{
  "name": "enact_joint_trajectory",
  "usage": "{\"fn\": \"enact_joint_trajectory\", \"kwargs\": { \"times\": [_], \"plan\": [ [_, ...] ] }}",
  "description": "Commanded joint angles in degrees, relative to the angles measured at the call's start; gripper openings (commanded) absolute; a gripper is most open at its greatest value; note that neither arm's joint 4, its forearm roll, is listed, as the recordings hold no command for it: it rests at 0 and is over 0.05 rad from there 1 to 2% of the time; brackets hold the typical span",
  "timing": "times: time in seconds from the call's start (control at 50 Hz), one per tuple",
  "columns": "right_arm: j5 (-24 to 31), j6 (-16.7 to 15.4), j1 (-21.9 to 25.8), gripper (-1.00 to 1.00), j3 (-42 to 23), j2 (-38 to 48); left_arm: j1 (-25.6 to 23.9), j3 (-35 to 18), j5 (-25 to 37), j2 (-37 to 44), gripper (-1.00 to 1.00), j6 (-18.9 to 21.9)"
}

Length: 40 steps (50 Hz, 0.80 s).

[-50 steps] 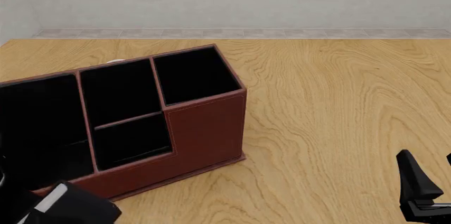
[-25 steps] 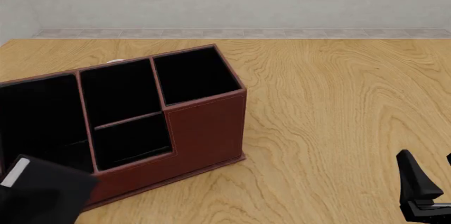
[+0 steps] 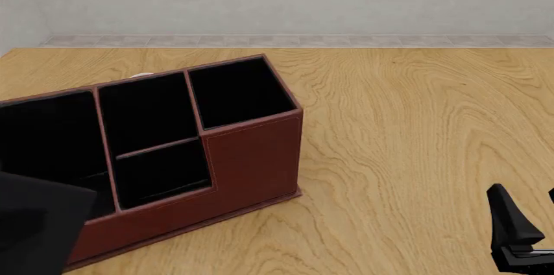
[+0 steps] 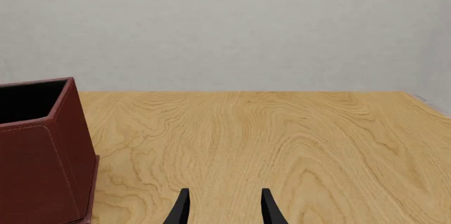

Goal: Pick up the book and place it in the left compartment of the caddy.

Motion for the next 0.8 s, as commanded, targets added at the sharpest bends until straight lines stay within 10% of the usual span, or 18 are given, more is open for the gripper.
{"fn": "enact_joint_trajectory", "kwargs": {
  "times": [0.02,0.8],
  "plan": [
    [0.0,0.0,0.0,1.0,0.1,-0.1,3.7,-1.0,0.0,-0.9,-1.0,0.8],
    [0.0,0.0,0.0,1.0,0.1,-0.1,21.5,-7.8,0.0,2.1,-1.0,4.2]
  ]
}}
